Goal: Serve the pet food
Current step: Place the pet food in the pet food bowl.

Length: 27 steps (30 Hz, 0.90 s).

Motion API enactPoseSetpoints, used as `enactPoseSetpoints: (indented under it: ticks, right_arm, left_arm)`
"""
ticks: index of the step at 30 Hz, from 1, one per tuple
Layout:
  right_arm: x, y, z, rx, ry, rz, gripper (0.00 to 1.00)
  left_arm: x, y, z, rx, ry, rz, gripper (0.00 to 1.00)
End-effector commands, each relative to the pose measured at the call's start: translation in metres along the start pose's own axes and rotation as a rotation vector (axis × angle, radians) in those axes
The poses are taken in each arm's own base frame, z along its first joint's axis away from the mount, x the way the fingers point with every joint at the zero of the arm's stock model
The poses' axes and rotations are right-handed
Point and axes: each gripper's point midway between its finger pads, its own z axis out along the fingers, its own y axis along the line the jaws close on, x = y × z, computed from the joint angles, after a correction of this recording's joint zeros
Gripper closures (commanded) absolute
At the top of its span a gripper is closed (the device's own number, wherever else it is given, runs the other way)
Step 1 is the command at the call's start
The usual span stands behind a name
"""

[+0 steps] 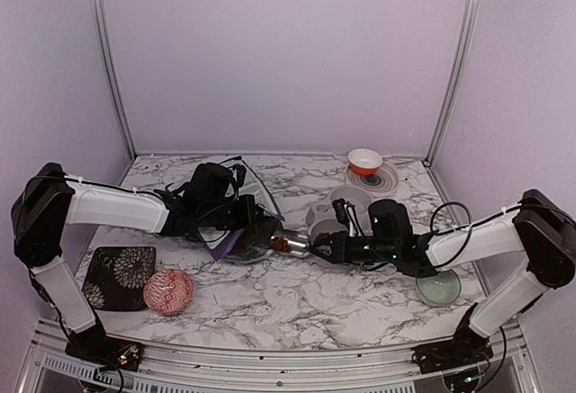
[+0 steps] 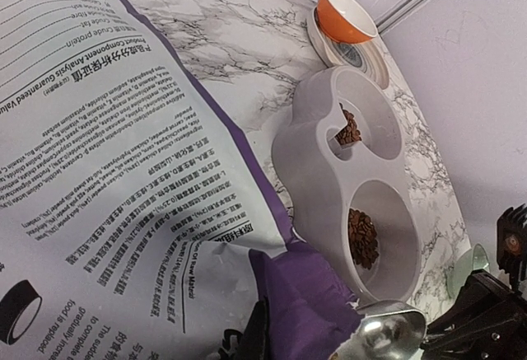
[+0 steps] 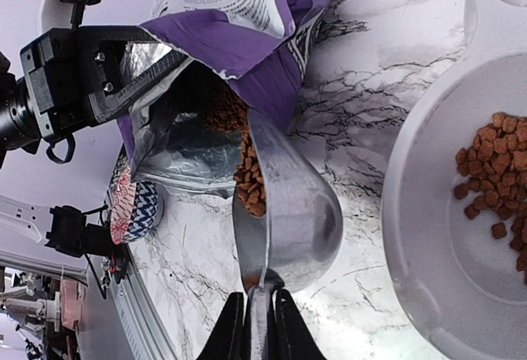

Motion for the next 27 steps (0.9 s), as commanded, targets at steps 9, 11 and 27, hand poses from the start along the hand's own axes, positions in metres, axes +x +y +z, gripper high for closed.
enactPoseSetpoints:
  ticks: [9, 11, 27]
  right_arm:
    - [-0.039, 0.029, -0.027, -0.138, -0.163, -0.013, 1.0]
    - [-0.042, 0.031, -0.033, -0.16, -0.179, 0.0, 1.0]
    - [-0.087, 0.025, -0.089, -0.223, -0.362, 0.065, 1.0]
  left_arm:
    - [-0.047, -0.028, -0.015, 0.077, -0.116, -0.035, 1.0]
    - [-0.048, -0.029, -0.014, 0.078, -0.118, -0.038, 1.0]
    - [-0.056, -0.028, -0.006, 0.075, -0.124, -0.042, 1.0]
